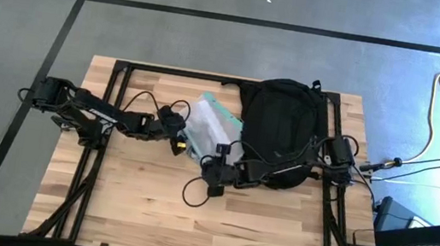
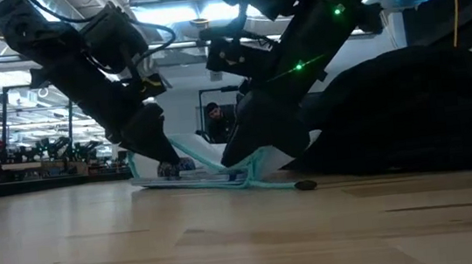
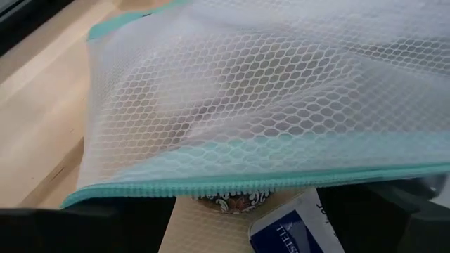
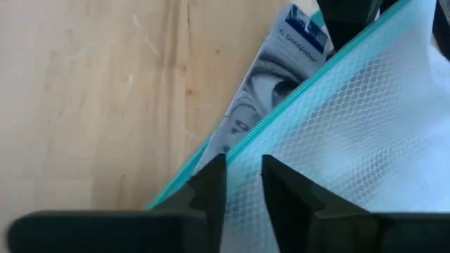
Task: Unpack backpack
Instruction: Remove the gray pencil box from the transparent zipper bag
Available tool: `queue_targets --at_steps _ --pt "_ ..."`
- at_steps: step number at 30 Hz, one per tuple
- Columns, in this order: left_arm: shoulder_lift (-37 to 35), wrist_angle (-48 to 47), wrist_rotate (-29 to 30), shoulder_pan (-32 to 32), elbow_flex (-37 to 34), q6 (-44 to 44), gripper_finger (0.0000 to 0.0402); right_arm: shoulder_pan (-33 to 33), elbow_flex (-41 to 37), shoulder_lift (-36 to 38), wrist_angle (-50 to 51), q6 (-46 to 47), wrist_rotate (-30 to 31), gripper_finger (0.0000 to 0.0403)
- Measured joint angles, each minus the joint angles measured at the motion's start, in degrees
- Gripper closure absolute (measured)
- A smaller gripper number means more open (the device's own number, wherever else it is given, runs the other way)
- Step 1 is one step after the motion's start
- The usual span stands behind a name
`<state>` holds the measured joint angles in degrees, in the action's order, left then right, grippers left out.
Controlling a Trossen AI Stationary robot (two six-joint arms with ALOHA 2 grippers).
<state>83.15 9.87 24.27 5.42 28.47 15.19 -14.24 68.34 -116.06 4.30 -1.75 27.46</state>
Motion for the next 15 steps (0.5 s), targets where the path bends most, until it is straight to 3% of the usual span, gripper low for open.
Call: queue_targets --at_steps 6,10,15 --pt "0.0 -0.18 -0.07 -0.05 0.0 0.03 0.0093 -0.96 0.04 1.28 7.84 6.83 -1.52 0.0264" --pt "0.0 -0.15 -0.82 -0.1 0.0 0.09 0.0093 -2.37 0.04 1.3 13.21 11.77 -2.83 0.0264" --pt "-0.01 -0.63 -7.86 -1.47 0.0 0.05 0.0093 -3.54 0.04 1.3 13.73 12.03 -2.99 0.0279"
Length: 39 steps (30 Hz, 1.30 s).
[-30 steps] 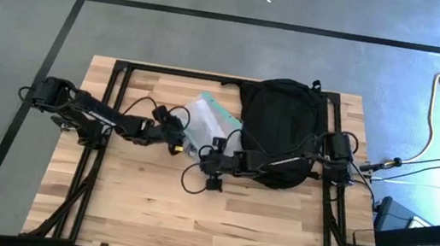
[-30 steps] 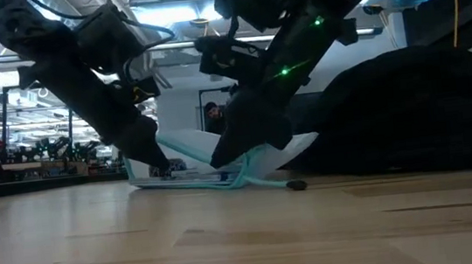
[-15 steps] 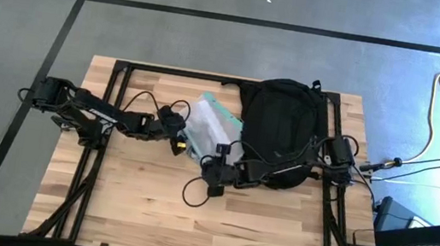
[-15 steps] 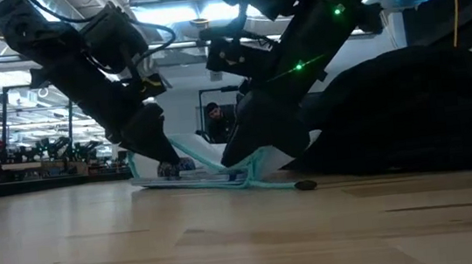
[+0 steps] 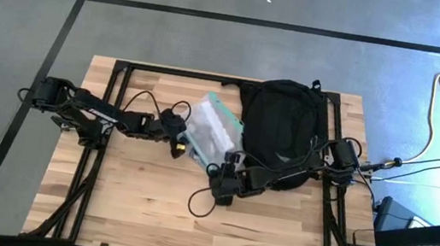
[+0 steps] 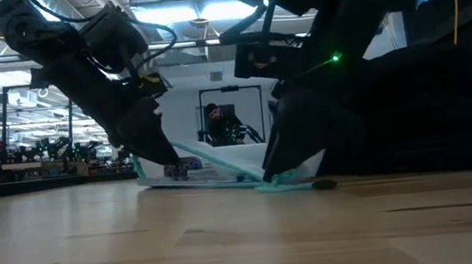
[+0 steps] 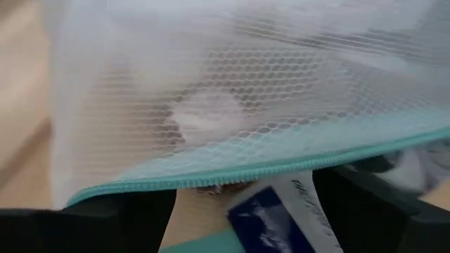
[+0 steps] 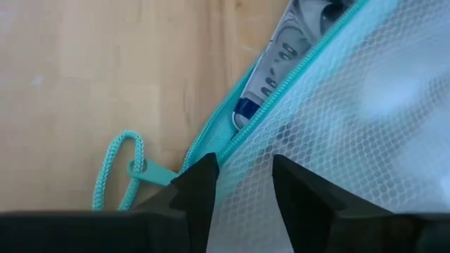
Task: Unpack backpack
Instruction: Remove the gray pencil box from the transparent zipper bag
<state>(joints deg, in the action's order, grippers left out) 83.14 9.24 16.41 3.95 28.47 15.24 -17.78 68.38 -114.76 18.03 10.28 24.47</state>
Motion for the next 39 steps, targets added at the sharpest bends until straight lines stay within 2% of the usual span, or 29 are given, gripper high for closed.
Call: queue_targets --at_steps 3,7,10,16,27,39 --pt "0.08 -3.97 0.61 -2.86 -0.02 -1.57 0.0093 0.17 -0.02 0.0 -0.47 -0.01 -0.01 0.0289" --pt "1.05 -8.43 12.48 -6.01 0.13 -1.25 0.0093 0.28 -0.02 -0.02 -2.06 -0.04 0.0 0.0298" --pt "2.87 -8.3 15.94 -7.86 0.13 0.1 0.0093 0.28 -0.04 -0.04 -2.92 -0.04 0.0 0.0299" --pt "3.64 -4.68 13.5 -12.29 0.11 1.86 0.0093 0.28 -0.04 -0.04 -3.49 -0.09 0.02 0.0299" --pt "3.52 -9.88 10.59 -16.35 0.19 8.24 0.0093 0.28 -0.04 -0.04 -3.55 -0.24 0.37 0.0299" --pt "3.01 -10.59 -5.86 -24.27 0.15 17.41 0.0093 0.17 -0.04 0.36 -2.72 -0.48 0.42 0.0299"
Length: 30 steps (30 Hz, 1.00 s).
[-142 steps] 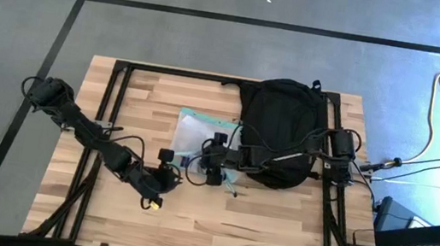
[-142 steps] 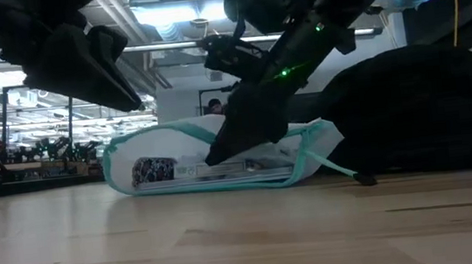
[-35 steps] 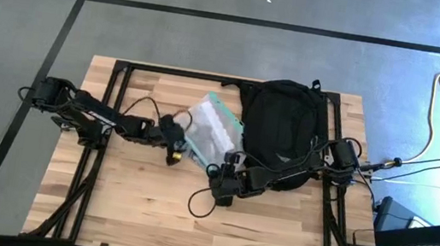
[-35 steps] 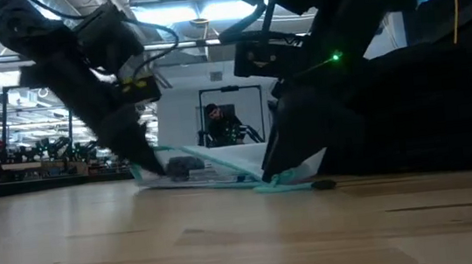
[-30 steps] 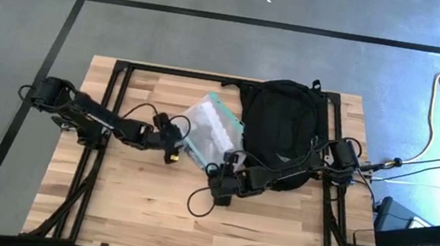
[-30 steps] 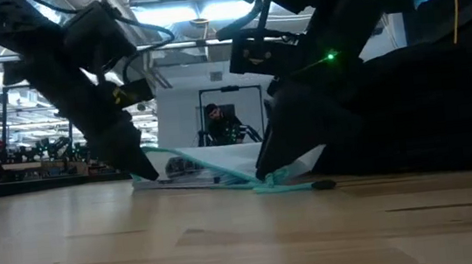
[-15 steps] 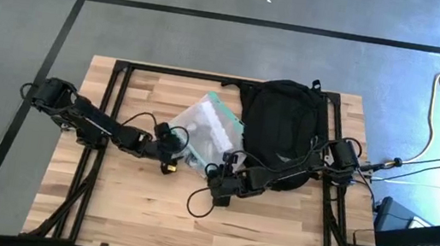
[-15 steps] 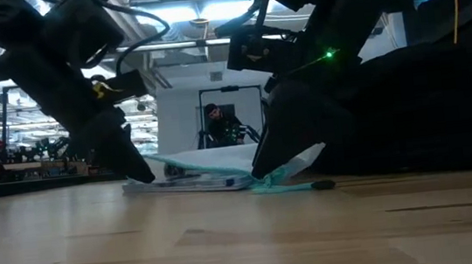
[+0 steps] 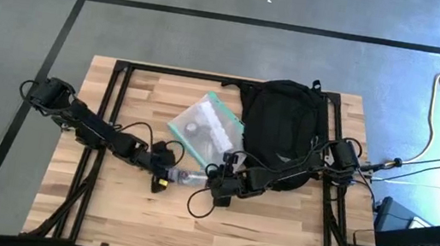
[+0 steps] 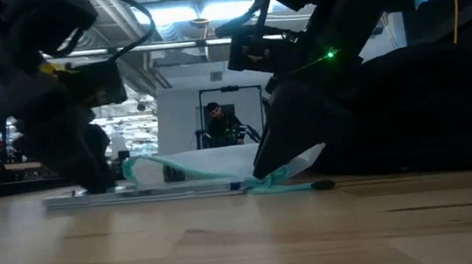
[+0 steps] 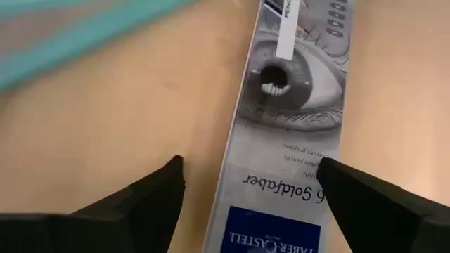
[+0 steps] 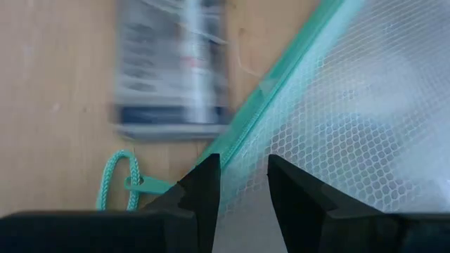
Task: Unpack backpack
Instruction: Remove the gray pencil box from the transparent zipper bag
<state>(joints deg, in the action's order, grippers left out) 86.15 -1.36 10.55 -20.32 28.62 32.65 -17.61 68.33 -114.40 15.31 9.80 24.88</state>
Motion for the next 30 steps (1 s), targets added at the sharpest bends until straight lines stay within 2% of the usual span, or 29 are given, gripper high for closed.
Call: queue_targets --at_steps 6,8,12,14,17,21,24,28,30 --pt "-0.51 -0.16 -1.82 -4.34 -0.03 1.54 0.0094 -0.06 -0.04 2.78 -2.36 -1.45 -0.03 0.0299" --pt "-1.59 0.49 -0.82 -6.2 0.0 0.67 0.0097 -0.06 -0.04 3.28 -4.07 -1.5 -0.85 0.0299" --pt "-4.22 2.95 3.97 -8.56 -0.23 -2.71 0.0101 -0.19 -0.04 3.53 -12.14 2.38 -6.9 0.0299" --pt "-5.67 5.08 4.4 -9.04 -0.22 -4.74 0.0101 -0.68 -0.02 3.13 -18.31 5.43 -10.81 0.0299" --pt "-6.16 7.94 3.41 -10.1 -0.07 -7.94 0.0101 -2.4 0.0 2.37 -24.98 7.71 -14.47 0.0299" --pt "-6.16 10.53 -0.28 -12.53 -0.02 -13.69 0.0101 -5.27 0.03 1.33 -27.47 7.53 -15.02 0.0301" --pt "-6.16 10.37 0.62 -14.6 -0.02 -18.08 0.0102 -7.07 0.03 -0.59 -27.85 4.99 -14.16 0.0319" --pt "-5.58 10.88 7.24 -16.05 -0.02 -19.92 0.0106 -7.64 -0.02 -3.9 -28.38 4.93 -12.0 0.0371" --pt "-5.26 10.91 9.3 -16.08 -0.02 -20.02 0.0126 -7.3 -0.02 -5.21 -29.15 6.43 -11.04 0.0394"
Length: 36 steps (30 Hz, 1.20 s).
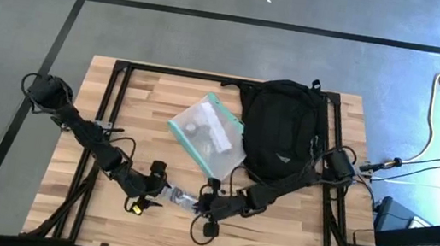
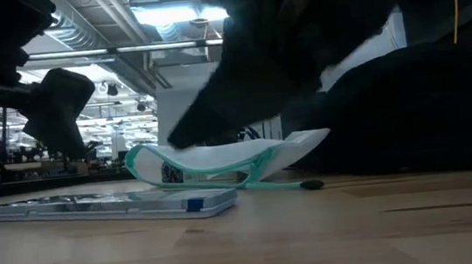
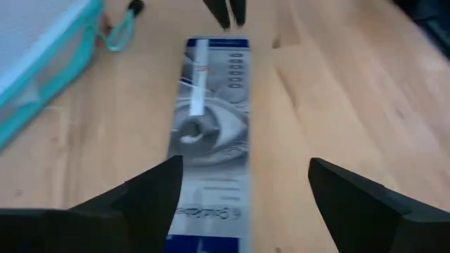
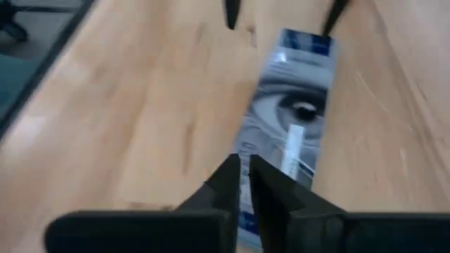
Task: Unpack backpack
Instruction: Remove the gray pencil box from the transparent zipper bag
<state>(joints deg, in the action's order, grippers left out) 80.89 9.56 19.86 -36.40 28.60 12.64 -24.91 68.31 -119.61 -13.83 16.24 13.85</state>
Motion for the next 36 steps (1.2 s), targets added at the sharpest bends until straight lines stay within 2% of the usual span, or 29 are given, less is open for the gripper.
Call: queue_targets --at_steps 3,8,9,16,23,36 --pt "0.39 -0.01 1.16 0.06 0.0 -0.41 0.0195 0.64 0.0 -1.1 -0.03 0.91 2.05 0.0391" --pt "0.41 -0.49 1.02 0.45 0.09 -1.85 0.0367 2.13 0.02 -1.2 1.93 1.61 1.28 0.04" --pt "0.41 -0.6 0.77 0.75 0.09 -1.65 0.0383 2.21 0.02 -1.2 2.69 1.66 0.95 0.0401" --pt "3.43 -5.01 -0.19 4.22 0.1 3.81 0.04 2.54 0.02 -1.38 3.48 2.48 -1.45 0.0402" --pt "6.64 -1.18 -2.07 5.18 0.09 3.83 0.0402 2.54 0.2 -1.6 5.77 4.12 -1.88 0.0402" --pt "6.72 -1.06 -2.64 5.24 0.04 3.75 0.0401 2.53 0.17 -1.7 5.98 3.03 -1.93 0.0402"
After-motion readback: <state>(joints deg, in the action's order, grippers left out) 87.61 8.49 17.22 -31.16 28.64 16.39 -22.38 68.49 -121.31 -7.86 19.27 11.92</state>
